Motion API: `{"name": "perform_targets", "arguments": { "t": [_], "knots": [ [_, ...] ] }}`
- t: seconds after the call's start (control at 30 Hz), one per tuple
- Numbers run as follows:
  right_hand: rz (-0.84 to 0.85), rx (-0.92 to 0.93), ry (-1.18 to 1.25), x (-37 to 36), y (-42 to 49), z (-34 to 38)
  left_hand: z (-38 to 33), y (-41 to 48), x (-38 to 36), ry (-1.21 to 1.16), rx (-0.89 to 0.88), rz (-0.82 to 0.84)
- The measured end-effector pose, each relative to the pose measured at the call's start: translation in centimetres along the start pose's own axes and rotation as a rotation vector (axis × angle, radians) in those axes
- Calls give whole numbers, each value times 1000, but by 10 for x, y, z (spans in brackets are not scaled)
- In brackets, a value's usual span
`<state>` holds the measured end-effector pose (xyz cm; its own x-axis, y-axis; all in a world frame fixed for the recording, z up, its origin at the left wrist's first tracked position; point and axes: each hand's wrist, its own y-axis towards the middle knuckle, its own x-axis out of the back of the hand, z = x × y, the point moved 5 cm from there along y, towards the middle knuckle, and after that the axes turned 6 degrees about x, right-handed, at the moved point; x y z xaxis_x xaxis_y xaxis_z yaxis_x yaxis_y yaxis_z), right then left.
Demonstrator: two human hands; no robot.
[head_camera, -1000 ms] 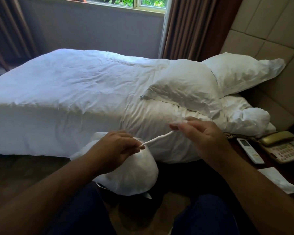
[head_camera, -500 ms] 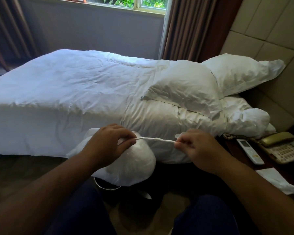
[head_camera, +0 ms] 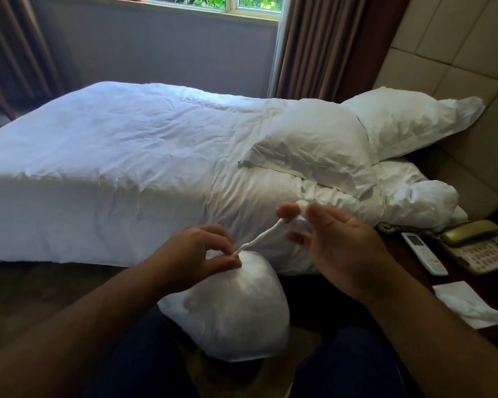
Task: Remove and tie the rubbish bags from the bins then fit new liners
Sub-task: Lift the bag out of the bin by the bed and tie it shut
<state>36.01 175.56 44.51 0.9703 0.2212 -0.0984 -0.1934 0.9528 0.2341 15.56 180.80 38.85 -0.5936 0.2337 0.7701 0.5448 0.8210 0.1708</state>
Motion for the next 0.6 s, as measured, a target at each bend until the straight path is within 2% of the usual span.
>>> {"name": "perform_targets", "arguments": {
  "t": [0.13,0.2,0.3,0.37,0.5,0.6],
  "knots": [
    [-126,125,-369,14,8,13,-1,-3,-1,-11,-33,9],
    [-114,172,-604,22,10,14,-4,-5,-1,-24,-50,16],
    [-80,314,-1079,32,12,9,-11,-4,0,-54,-70,6],
    [-73,369,-1283,36,12,3,-15,-3,2,-89,-71,-22],
    [-113,390,-1460,37,10,2,-21,-3,5,-148,-73,-66],
    [-116,359,-1463,29,8,0,-25,-3,6,-168,-79,-112]
  ]
}}
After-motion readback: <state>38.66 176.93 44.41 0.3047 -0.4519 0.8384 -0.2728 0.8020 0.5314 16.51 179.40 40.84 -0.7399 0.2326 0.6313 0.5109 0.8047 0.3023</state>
